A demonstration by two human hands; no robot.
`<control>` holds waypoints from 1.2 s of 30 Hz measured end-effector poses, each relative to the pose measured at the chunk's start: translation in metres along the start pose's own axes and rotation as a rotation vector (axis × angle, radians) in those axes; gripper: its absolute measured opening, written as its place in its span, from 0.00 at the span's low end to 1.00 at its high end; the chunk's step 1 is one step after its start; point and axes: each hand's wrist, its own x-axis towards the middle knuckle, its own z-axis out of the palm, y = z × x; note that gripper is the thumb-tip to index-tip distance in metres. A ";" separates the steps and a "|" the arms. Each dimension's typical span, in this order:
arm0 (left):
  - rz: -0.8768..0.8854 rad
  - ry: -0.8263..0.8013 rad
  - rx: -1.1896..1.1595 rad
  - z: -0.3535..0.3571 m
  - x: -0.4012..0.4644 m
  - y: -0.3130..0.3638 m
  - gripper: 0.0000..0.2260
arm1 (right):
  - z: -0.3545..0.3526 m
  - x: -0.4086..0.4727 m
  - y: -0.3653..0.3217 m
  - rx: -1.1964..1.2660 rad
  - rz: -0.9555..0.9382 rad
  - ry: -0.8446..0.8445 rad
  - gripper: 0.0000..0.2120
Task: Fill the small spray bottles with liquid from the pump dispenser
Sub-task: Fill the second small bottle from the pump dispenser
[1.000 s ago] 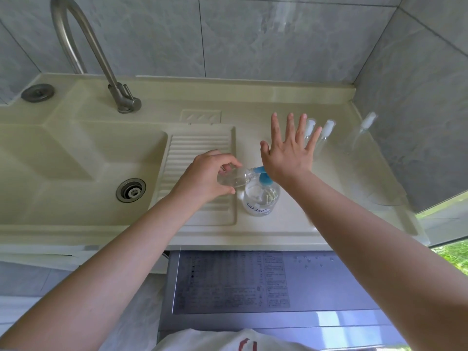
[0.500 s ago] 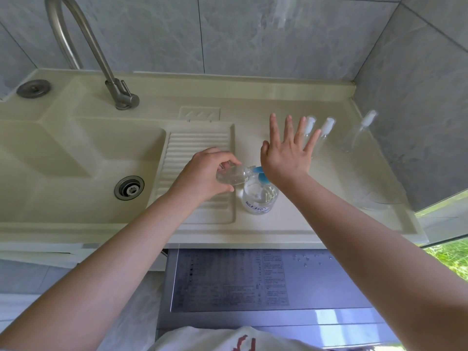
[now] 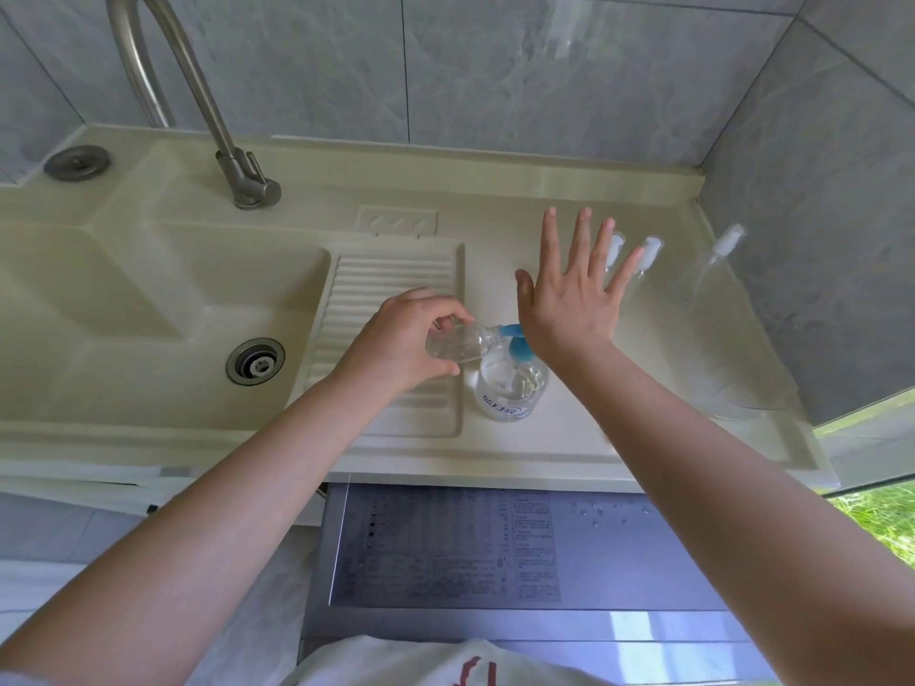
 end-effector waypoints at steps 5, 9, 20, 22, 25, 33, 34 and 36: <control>-0.004 0.001 -0.017 -0.001 -0.001 0.001 0.26 | 0.001 0.002 0.002 -0.006 -0.003 -0.029 0.33; 0.002 -0.001 -0.002 0.000 -0.003 0.002 0.26 | 0.007 -0.003 0.000 0.038 0.014 -0.037 0.33; 0.006 -0.007 0.014 0.000 -0.002 0.000 0.26 | 0.007 -0.003 -0.001 0.015 -0.026 0.018 0.32; 0.005 -0.005 0.030 0.001 -0.002 0.001 0.26 | 0.006 -0.003 0.000 -0.007 -0.048 0.042 0.32; 0.007 0.005 0.025 -0.001 -0.003 0.000 0.26 | -0.003 0.001 0.002 -0.063 -0.059 0.067 0.33; 0.003 0.019 0.018 -0.001 -0.004 0.002 0.26 | 0.006 -0.004 -0.001 0.010 -0.007 -0.062 0.29; 0.002 0.019 0.022 -0.001 -0.004 0.002 0.26 | 0.006 -0.004 -0.001 0.006 -0.010 -0.047 0.29; 0.004 0.018 0.028 0.000 -0.005 0.001 0.26 | 0.003 -0.004 0.000 0.011 -0.007 -0.009 0.29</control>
